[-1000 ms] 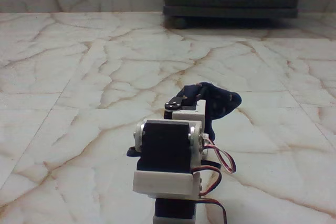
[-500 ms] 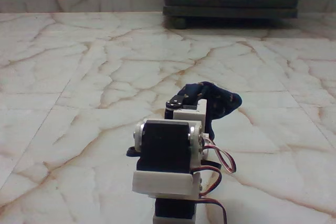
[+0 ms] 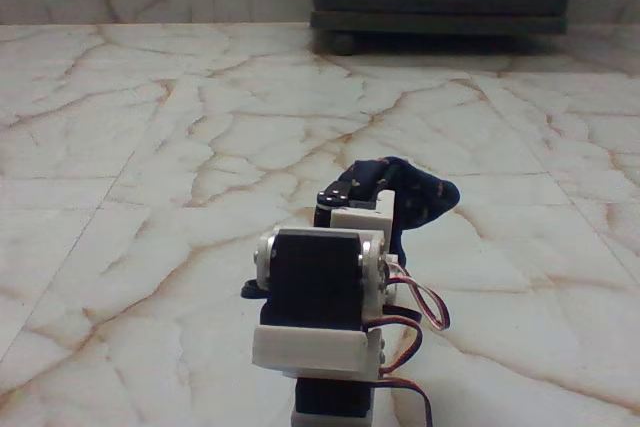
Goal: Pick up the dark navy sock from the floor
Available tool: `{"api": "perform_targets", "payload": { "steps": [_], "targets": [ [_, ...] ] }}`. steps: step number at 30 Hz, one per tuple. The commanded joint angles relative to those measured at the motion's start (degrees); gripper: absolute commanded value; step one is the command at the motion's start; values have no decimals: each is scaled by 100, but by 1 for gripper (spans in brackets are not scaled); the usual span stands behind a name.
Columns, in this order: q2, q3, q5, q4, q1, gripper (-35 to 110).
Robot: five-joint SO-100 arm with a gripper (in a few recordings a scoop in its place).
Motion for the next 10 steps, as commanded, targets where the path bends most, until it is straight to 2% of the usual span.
{"api": "perform_targets", "payload": {
  "steps": [1, 10],
  "targets": [
    [141, -9, 53, 26, -26, 0],
    [141, -9, 18, 158, -53, 0]
  ]
}}
